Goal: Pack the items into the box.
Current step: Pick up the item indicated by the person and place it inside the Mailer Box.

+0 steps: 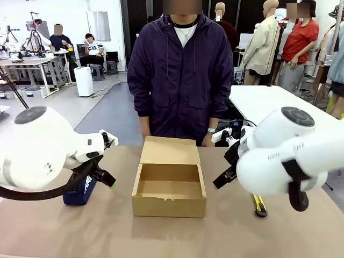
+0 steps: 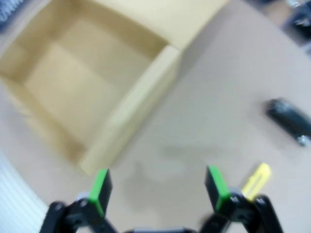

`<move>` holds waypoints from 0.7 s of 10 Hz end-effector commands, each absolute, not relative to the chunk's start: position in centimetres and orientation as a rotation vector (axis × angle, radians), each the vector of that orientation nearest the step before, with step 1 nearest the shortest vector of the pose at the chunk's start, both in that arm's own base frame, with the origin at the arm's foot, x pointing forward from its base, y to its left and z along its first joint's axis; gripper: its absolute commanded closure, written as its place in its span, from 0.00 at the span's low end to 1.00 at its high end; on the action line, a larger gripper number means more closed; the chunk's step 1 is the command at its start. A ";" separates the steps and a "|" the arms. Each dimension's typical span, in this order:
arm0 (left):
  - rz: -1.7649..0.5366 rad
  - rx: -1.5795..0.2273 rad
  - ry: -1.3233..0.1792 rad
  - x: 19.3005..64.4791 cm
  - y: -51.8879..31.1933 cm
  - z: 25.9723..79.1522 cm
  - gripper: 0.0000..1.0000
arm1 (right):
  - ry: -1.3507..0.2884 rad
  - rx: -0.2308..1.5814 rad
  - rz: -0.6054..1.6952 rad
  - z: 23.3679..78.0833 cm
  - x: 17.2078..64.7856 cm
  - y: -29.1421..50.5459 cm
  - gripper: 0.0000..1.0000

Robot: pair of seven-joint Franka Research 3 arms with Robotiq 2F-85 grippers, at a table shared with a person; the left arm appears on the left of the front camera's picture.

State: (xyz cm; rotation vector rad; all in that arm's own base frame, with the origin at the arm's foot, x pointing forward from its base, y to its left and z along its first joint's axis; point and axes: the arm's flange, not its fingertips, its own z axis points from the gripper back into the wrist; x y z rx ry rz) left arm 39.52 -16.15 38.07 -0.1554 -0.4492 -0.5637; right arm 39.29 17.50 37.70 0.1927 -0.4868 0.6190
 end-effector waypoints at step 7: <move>0.042 -1.196 -0.418 31.1 8.1 55.1 0.00 | -0.417 1.285 -0.237 48.2 36.7 -14.0 0.00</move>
